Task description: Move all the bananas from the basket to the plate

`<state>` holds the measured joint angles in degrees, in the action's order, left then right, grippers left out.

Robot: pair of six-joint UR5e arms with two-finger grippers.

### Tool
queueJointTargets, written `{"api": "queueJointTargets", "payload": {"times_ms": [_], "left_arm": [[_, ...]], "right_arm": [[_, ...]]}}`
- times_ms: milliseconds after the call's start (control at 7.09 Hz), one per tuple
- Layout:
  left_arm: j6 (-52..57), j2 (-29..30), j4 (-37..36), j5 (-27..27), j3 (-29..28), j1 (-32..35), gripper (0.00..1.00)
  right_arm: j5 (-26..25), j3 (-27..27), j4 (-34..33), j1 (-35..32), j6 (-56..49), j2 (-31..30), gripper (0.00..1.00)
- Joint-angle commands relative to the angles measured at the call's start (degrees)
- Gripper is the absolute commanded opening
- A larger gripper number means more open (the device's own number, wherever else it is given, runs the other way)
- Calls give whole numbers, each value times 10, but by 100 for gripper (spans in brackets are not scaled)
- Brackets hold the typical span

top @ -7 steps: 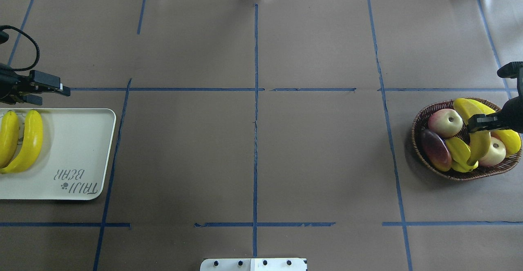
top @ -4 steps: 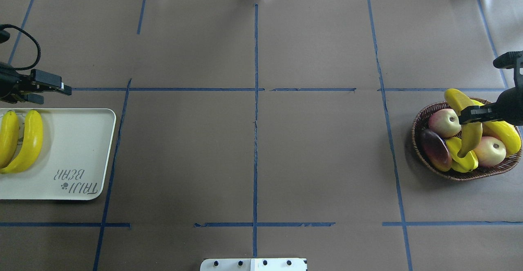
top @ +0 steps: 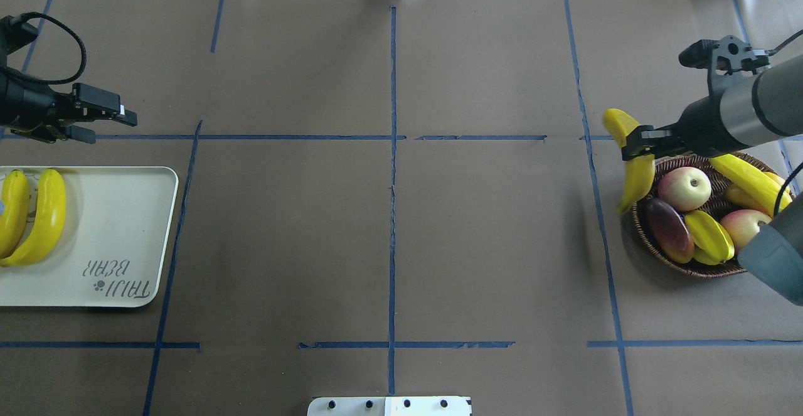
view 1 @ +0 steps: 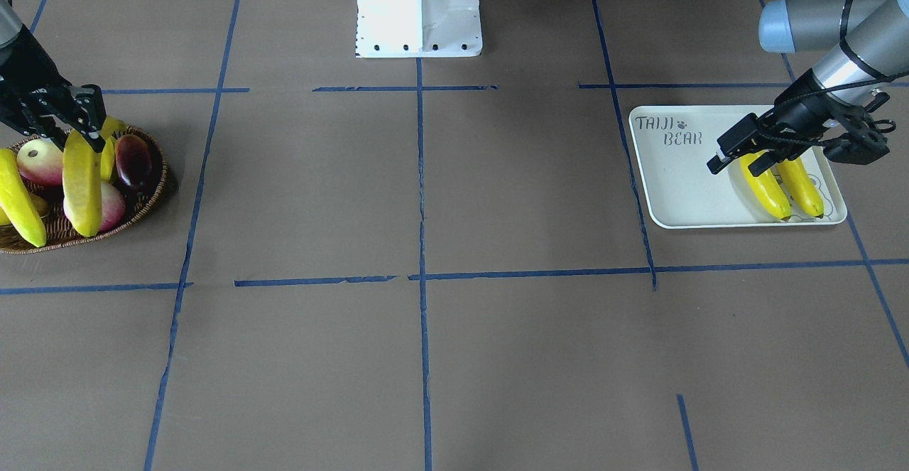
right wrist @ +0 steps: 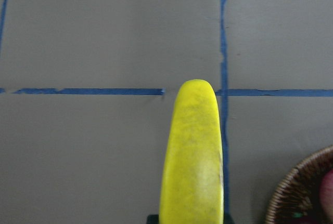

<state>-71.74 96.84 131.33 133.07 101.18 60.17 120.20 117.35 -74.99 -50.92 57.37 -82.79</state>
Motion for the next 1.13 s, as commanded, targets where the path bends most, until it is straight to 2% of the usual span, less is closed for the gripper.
{"api": "queueJointTargets", "payload": {"times_ms": [0,141,564,846,987], "left_arm": [[-67,31,0,-1,-2,-8,100],[-117,51,0,0,-6,-8,100],[-211,105,-2,-3,-14,-44,100],[-280,143,-3,-4,-13,-67,100],[-317,164,-3,-5,-16,-73,100]], "right_arm": [[-12,-32,2,55,106,106,16],[-55,-41,11,86,135,137,15],[-94,-128,253,135,272,150,15],[-165,-144,323,181,317,166,12],[-174,-144,330,194,337,180,12]]}}
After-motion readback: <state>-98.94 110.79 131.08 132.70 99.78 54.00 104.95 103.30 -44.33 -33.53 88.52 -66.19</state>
